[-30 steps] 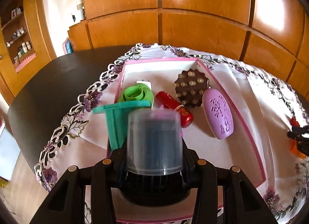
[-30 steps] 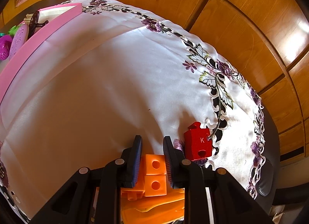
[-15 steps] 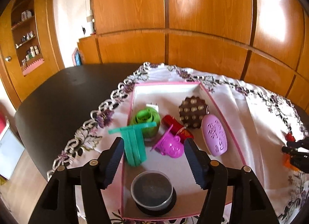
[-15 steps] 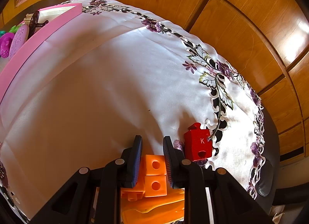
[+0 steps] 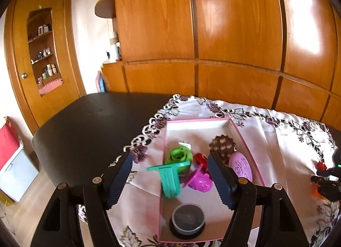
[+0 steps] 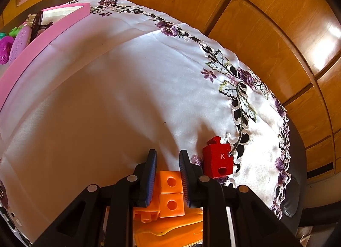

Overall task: Organize rigid objects
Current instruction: 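Carry the orange blocks into the tray and open the right tool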

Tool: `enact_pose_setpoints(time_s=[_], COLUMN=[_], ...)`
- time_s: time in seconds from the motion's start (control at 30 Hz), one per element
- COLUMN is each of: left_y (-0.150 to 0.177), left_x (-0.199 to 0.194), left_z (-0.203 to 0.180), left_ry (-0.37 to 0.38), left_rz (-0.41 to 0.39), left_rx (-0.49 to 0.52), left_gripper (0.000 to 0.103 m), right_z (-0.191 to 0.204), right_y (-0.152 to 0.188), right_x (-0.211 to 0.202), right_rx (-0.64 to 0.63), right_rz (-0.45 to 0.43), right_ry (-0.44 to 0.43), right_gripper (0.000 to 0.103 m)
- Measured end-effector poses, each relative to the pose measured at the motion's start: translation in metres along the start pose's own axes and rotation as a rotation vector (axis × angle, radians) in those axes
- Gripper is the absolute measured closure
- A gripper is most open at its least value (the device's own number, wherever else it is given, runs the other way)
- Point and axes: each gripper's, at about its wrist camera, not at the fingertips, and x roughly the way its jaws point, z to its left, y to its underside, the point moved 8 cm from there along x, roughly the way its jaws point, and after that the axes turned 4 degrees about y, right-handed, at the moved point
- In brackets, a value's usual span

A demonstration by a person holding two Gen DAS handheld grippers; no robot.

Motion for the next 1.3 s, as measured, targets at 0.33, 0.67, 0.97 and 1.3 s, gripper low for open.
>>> enact_pose_setpoints(time_s=[0.33, 0.67, 0.97, 1.3], left_y=[-0.005, 0.002, 0.011, 0.017], left_x=[-0.016, -0.015, -0.007, 0.003], left_z=[0.032, 0.049, 0.05, 0.035], left_ry=[-0.057, -0.071, -0.045, -0.001], left_rz=[-0.031, -0.021, 0.003, 0.034], left_rx=[-0.032, -0.066, -0.085, -0.077], left_gripper=[0.026, 0.026, 0.026, 0.026], right_z=[-0.001, 0.057, 0.036, -0.031], right_y=[-0.01, -0.072, -0.08, -0.023], right_x=[-0.01, -0.072, -0.079, -0.051], right_rx=[0.094, 0.12, 0.206, 0.365], right_rz=[-0.011, -0.203, -0.205, -0.03], right_ry=[-0.029, -0.21, -0.205, -0.246], right_gripper=[0.084, 0.098, 0.1, 0.097])
